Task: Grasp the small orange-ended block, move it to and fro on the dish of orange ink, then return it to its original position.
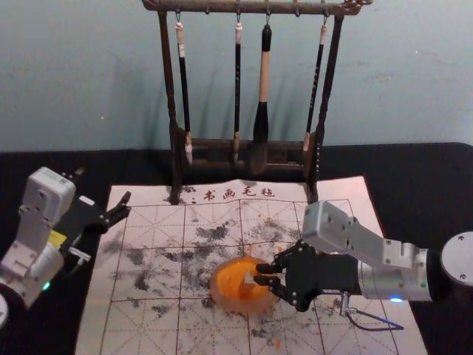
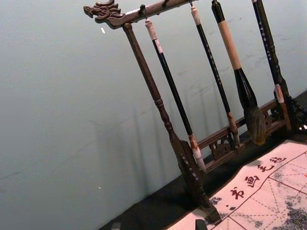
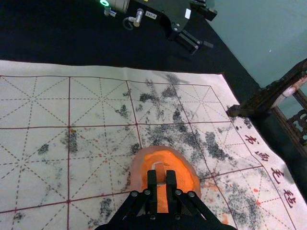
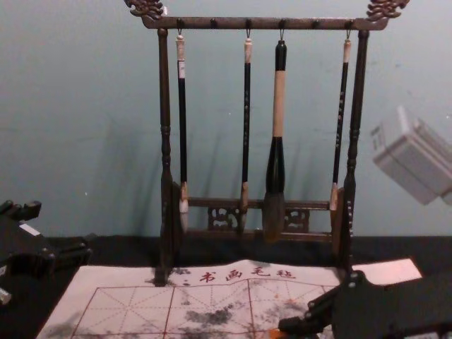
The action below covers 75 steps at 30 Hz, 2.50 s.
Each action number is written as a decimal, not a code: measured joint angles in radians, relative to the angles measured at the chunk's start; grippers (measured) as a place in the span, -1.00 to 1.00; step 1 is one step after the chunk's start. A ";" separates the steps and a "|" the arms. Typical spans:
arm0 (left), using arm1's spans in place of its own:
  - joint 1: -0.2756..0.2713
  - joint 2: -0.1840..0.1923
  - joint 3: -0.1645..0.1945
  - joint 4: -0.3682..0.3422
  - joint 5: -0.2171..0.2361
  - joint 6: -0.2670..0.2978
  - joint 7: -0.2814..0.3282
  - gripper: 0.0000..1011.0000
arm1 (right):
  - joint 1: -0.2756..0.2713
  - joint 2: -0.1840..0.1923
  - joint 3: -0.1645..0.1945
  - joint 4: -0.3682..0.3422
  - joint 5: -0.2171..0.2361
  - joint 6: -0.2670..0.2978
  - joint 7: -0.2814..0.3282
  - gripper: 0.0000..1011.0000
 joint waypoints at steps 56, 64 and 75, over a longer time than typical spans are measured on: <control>0.000 0.000 0.000 0.000 0.000 0.000 0.000 0.98 | 0.006 0.001 -0.005 -0.005 -0.003 0.004 0.009 -0.84; 0.000 0.000 0.000 0.000 0.000 0.000 0.000 0.98 | 0.033 -0.028 -0.020 0.031 -0.017 0.011 0.007 -0.84; 0.000 0.000 0.000 0.000 0.000 0.000 0.000 0.98 | 0.063 -0.055 -0.026 0.079 -0.031 0.021 -0.006 -0.84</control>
